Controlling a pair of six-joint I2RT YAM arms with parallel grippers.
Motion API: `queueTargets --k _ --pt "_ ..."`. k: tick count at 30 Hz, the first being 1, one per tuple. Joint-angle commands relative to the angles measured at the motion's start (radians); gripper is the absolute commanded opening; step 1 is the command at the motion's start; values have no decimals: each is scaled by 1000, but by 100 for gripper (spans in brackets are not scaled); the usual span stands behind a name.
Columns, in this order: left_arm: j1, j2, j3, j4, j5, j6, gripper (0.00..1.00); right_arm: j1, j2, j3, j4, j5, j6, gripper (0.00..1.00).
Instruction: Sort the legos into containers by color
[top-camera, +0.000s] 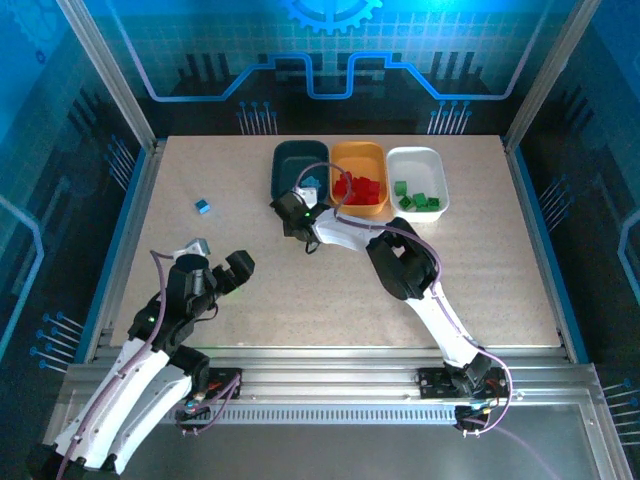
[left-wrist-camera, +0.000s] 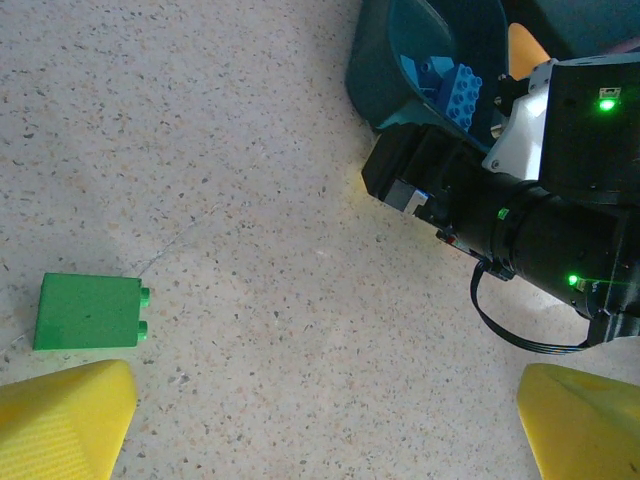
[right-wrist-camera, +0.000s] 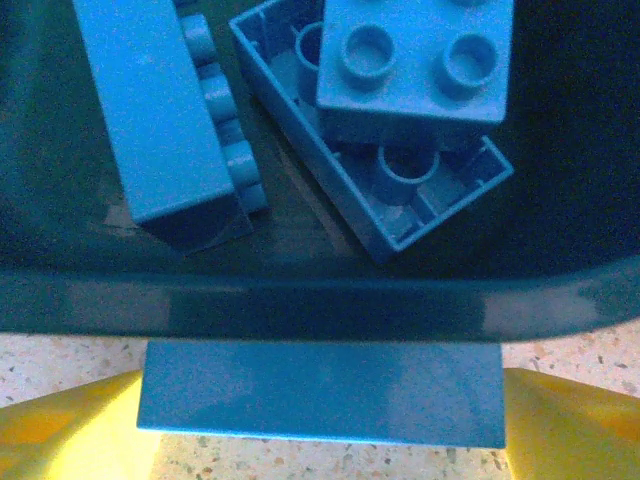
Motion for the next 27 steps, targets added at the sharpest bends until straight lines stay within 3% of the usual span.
queueTargets --k 1,11,27 --pt "9 10 -6 5 0 23 99 -14 31 26 -12 -6 14 82" --pt "12 18 5 0 0 32 99 -20 -5 -17 26 -21 -1 66" --pt "15 46 22 -3 7 7 99 39 -232 -321 168 -16 -16 65"
